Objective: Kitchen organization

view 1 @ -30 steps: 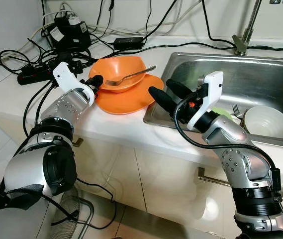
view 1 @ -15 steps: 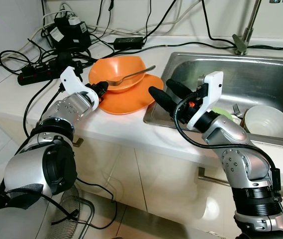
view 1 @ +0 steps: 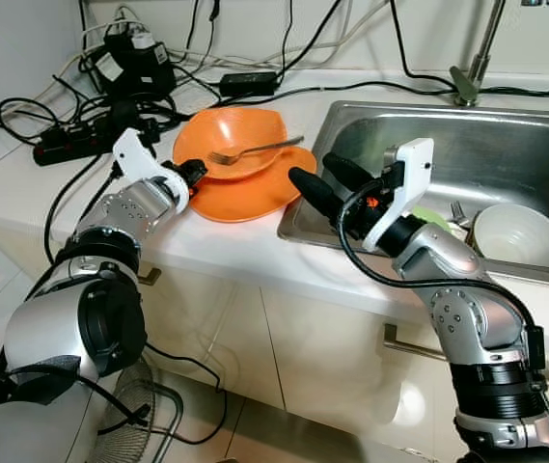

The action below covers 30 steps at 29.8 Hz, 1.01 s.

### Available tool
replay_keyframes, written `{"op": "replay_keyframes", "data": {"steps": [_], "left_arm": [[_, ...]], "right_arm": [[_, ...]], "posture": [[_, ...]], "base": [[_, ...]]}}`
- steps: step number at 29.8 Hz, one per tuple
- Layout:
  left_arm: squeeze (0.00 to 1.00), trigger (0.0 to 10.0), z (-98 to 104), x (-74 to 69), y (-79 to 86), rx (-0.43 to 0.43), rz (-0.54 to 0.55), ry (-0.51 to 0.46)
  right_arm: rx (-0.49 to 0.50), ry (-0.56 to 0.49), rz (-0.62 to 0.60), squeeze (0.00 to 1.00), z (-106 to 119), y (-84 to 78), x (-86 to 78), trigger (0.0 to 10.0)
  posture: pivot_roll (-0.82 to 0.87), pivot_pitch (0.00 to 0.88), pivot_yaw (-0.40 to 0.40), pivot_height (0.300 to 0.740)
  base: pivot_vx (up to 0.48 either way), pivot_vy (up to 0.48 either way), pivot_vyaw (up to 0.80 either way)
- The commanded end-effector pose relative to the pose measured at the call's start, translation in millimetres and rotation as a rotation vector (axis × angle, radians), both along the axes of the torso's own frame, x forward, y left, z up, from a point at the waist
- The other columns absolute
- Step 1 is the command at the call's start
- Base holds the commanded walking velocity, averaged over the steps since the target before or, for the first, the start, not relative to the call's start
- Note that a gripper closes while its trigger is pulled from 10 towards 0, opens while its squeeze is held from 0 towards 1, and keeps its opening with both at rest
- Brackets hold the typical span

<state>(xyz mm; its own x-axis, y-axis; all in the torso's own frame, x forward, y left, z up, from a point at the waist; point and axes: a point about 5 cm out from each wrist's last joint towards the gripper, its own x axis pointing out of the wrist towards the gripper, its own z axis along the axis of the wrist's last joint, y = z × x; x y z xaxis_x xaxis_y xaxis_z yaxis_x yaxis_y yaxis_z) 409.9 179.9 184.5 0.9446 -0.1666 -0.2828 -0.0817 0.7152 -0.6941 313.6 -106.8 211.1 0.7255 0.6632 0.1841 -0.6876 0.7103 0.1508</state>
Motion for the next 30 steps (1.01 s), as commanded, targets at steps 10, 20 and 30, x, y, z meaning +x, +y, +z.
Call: {"op": "replay_keyframes", "data": {"steps": [10, 20, 30], "left_arm": [[0.0, 0.0, -2.2, -2.4, 3.4, -0.038, -0.024, 0.023], [0.0, 0.0, -14.9, -7.6, 10.7, -0.038, -0.009, 0.067], [0.72, 10.0, -20.8, -9.9, 11.6, -0.038, -0.007, 0.083]], "right_arm": [[-0.002, -0.007, -0.002, 0.0, 1.6, 2.1, -0.3, 10.0], [0.0, -0.009, 0.0, 0.0, 1.4, 3.1, 0.2, 10.0], [-0.007, -0.01, -0.003, 0.0, 2.2, 1.0, 1.1, 10.0]], "posture": [[-0.1, 0.0, 0.167, 0.74], [-0.09, 0.0, 0.166, 0.74], [-0.09, 0.0, 0.16, 0.74]], "base": [[0.0, 0.0, 0.0], [0.0, 0.0, 0.0], [0.0, 0.0, 0.0]]}}
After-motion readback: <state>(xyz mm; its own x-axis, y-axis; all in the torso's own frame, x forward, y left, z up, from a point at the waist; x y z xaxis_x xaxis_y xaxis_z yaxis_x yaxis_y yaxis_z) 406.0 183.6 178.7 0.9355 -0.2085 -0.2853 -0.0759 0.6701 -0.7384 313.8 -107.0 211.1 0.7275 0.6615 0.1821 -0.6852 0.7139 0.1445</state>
